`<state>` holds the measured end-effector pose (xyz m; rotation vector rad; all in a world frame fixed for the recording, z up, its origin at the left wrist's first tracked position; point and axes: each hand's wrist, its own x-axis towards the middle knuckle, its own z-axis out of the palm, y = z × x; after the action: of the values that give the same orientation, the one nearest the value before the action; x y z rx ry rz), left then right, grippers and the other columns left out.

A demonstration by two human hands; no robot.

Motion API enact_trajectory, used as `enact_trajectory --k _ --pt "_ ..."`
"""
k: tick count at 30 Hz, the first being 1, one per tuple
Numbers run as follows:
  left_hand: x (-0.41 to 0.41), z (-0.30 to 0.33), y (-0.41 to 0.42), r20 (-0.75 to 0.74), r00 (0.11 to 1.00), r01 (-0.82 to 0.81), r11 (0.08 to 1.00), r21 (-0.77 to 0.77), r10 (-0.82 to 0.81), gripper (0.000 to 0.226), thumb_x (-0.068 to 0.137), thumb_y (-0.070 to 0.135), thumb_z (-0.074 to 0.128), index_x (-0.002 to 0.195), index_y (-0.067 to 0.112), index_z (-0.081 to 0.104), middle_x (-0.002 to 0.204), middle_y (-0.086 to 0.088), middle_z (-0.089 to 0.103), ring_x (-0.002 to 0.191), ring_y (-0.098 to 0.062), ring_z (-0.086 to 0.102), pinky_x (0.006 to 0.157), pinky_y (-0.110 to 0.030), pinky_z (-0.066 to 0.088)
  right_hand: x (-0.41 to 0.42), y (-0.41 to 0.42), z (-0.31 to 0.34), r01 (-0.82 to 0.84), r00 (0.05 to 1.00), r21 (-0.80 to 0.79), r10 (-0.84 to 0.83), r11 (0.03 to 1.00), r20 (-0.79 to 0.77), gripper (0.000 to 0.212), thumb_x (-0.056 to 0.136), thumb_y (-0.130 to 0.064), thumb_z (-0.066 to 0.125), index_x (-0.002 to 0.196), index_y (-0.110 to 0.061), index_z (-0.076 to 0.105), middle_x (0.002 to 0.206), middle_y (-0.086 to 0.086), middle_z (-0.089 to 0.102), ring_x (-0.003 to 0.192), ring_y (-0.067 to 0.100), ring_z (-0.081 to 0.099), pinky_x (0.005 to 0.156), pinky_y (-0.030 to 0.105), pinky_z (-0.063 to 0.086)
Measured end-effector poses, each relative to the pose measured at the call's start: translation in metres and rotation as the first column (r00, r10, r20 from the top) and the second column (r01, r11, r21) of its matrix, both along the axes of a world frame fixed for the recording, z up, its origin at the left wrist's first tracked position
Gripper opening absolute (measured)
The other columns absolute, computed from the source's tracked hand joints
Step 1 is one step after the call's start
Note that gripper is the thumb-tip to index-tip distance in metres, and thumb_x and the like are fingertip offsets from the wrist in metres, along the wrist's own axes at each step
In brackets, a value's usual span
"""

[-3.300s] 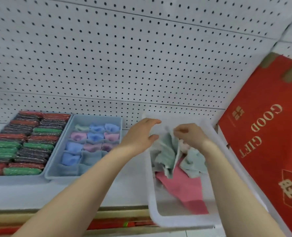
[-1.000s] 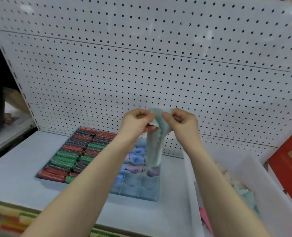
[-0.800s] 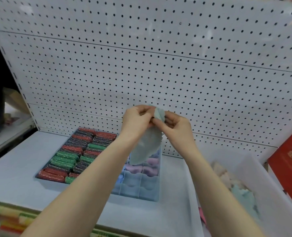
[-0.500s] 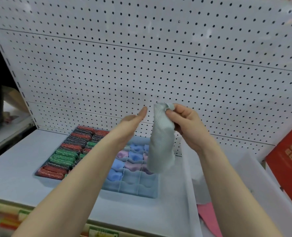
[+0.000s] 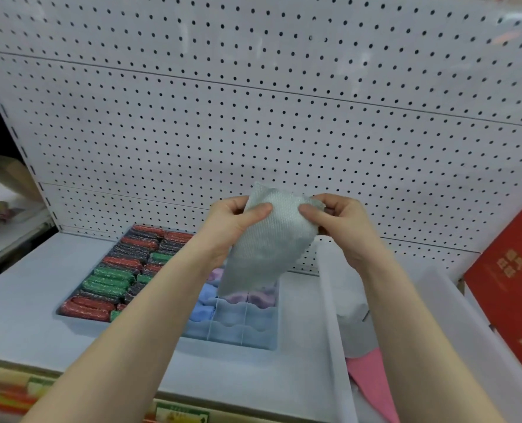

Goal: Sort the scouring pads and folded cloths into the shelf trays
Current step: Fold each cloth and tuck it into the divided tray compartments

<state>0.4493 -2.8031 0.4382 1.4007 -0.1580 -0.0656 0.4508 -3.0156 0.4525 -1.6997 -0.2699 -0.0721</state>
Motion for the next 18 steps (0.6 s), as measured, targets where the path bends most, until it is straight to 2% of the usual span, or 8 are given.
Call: enact_trajectory --k 2,4,8,10,11,13,15,18 --pt "-0.003 0.004 0.003 0.057 0.998 -0.015 0.999 0.034 0.013 0.026 0.082 0.035 0.07 0.088 0.01 0.076 0.086 -0.003 0.073 0.078 -0.015 0.066 0.069 -0.027 0.052 0.0 -0.003 0.003 0.011 1.0 -0.004 -0.011 1.0 0.026 0.005 0.086 -0.014 0.074 0.082 -0.015 0.076 0.075 0.002 0.072 0.068 0.013 0.065 0.064 0.025 0.054" --pt "-0.005 0.007 0.007 0.108 0.994 -0.012 0.999 0.035 0.008 0.03 0.077 0.043 0.068 0.084 0.016 0.078 0.084 0.0 0.073 0.077 -0.011 0.065 0.071 -0.025 0.053 -0.003 -0.009 0.009 -0.042 0.998 -0.029 0.043 0.999 0.04 0.006 0.086 -0.018 0.074 0.081 -0.016 0.077 0.074 0.0 0.071 0.067 0.011 0.064 0.063 0.022 0.053" --pt "-0.002 0.004 0.017 0.146 0.989 -0.027 0.999 -0.039 0.032 0.022 0.075 0.035 0.074 0.09 0.02 0.079 0.089 0.002 0.075 0.08 -0.008 0.067 0.07 -0.023 0.056 -0.007 -0.015 0.024 -0.149 0.989 -0.021 0.149 0.989 -0.018 0.02 0.075 -0.032 0.082 0.079 -0.014 0.075 0.072 0.003 0.066 0.061 0.014 0.059 0.059 0.021 0.053" --pt "0.003 0.001 0.016 0.132 0.985 -0.112 0.993 -0.024 0.114 0.01 0.081 0.024 0.075 0.089 0.02 0.079 0.09 0.002 0.076 0.082 -0.009 0.068 0.074 -0.026 0.055 -0.002 -0.009 0.025 -0.035 0.999 -0.062 0.033 0.997 -0.038 0.021 0.073 -0.028 0.084 0.078 -0.012 0.072 0.064 -0.001 0.064 0.054 0.013 0.057 0.054 0.021 0.051" --pt "0.005 0.0 0.013 0.118 0.977 -0.177 0.984 -0.007 0.176 0.005 0.083 0.019 0.075 0.086 0.021 0.078 0.087 0.003 0.076 0.08 -0.009 0.068 0.075 -0.029 0.055 0.001 -0.003 0.025 0.08 0.996 -0.146 -0.083 0.986 -0.016 0.019 0.075 -0.026 0.084 0.078 -0.011 0.071 0.06 -0.004 0.064 0.051 0.011 0.058 0.053 0.021 0.05" --pt "0.008 -0.003 0.005 0.105 0.948 -0.305 0.952 0.037 0.3 0.012 0.084 0.016 0.075 0.078 0.027 0.076 0.079 0.01 0.074 0.076 -0.009 0.067 0.077 -0.037 0.056 0.006 0.013 0.021 0.289 0.957 -0.317 -0.279 0.903 0.076 0.013 0.078 -0.024 0.079 0.075 -0.014 0.071 0.055 -0.006 0.065 0.048 0.009 0.061 0.051 0.021 0.049" --pt "0.007 -0.006 -0.004 0.149 0.917 -0.388 0.914 0.117 0.37 0.014 0.084 0.021 0.074 0.075 0.032 0.075 0.077 0.014 0.074 0.079 -0.011 0.068 0.085 -0.043 0.057 0.008 0.027 0.018 0.329 0.944 -0.331 -0.312 0.884 0.105 0.011 0.08 -0.024 0.073 0.072 -0.016 0.072 0.057 -0.002 0.069 0.049 0.009 0.065 0.053 0.025 0.053" --pt "-0.005 -0.003 -0.017 0.279 0.892 -0.417 0.885 0.207 0.355 0.01 0.086 0.037 0.069 0.087 0.032 0.077 0.082 0.017 0.074 0.083 -0.007 0.069 0.085 -0.04 0.056 0.006 0.044 0.018 0.288 0.958 -0.215 -0.279 0.933 0.068 0.016 0.082 -0.027 0.071 0.071 -0.016 0.074 0.06 0.001 0.071 0.053 0.013 0.068 0.052 0.025 0.054"
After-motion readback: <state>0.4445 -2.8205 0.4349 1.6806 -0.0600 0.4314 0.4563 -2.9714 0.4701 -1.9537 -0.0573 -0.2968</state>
